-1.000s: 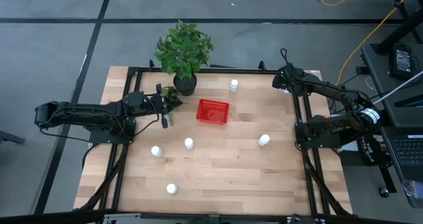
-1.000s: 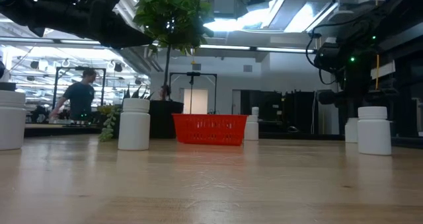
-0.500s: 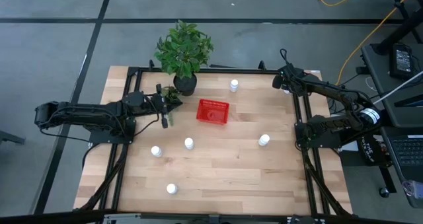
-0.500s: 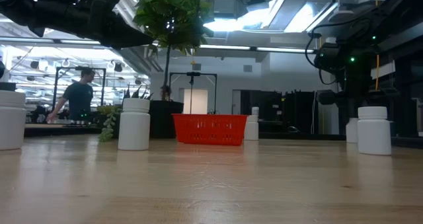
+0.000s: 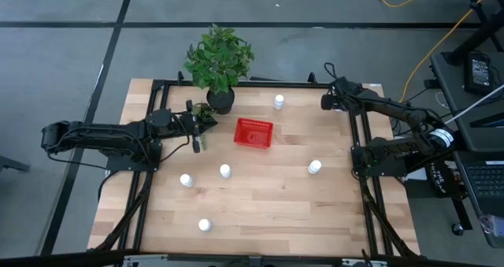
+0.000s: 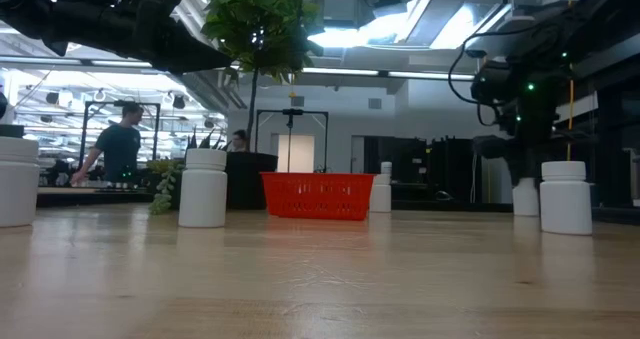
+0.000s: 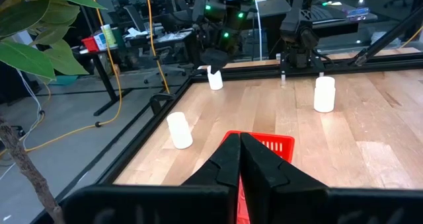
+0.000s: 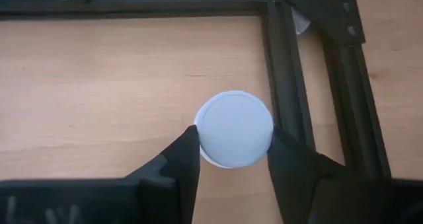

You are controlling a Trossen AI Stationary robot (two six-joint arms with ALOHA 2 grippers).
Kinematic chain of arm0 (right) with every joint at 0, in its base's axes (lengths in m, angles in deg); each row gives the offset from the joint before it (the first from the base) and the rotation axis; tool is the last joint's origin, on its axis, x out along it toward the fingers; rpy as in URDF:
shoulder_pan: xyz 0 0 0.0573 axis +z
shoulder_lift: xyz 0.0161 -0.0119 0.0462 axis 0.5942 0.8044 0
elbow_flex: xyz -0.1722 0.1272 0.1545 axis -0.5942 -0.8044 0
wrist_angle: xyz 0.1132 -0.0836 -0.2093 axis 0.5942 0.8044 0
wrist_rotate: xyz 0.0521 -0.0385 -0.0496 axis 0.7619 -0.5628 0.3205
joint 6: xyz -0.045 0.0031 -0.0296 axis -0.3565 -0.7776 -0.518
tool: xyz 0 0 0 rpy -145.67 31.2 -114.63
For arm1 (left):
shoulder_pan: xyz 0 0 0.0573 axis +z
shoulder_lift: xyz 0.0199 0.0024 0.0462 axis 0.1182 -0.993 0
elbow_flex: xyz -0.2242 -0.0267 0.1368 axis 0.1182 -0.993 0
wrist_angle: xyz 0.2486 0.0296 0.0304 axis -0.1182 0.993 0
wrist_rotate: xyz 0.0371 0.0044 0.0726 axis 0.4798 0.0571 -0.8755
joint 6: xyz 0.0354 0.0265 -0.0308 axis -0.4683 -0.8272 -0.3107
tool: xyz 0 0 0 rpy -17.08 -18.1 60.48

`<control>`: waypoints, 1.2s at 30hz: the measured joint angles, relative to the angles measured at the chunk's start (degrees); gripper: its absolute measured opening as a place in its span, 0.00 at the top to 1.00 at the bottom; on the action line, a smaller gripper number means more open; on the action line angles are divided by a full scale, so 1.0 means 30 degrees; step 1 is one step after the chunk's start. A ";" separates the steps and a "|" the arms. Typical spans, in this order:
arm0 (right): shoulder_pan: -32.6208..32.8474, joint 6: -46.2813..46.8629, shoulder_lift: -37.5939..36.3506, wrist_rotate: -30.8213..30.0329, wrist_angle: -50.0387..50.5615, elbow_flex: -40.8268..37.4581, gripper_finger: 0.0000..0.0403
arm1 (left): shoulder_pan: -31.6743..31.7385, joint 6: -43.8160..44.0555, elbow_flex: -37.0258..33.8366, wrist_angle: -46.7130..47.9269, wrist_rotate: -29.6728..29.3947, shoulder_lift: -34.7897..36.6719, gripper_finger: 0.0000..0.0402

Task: Pick and place pill bottles into a basket
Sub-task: Put the white medicine bottle into the red bin

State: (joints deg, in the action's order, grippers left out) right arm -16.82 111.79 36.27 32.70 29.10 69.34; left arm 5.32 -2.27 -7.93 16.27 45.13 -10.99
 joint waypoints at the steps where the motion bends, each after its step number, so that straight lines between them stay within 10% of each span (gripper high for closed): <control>1: 0.0218 -0.0297 0.0000 0.0027 0.0068 0.0000 0.64 | 0.0004 0.0003 0.0000 -0.0003 0.0000 0.0000 0.99; 36: 1.2498 -0.5674 -0.0838 0.2356 -0.4362 0.1902 0.65 | 0.0000 -0.0001 0.0000 0.0478 -0.0007 -0.0003 0.99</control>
State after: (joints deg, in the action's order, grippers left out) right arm 20.68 94.76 33.75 39.77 16.02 75.05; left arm 5.32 -2.27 -7.93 17.70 45.11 -11.00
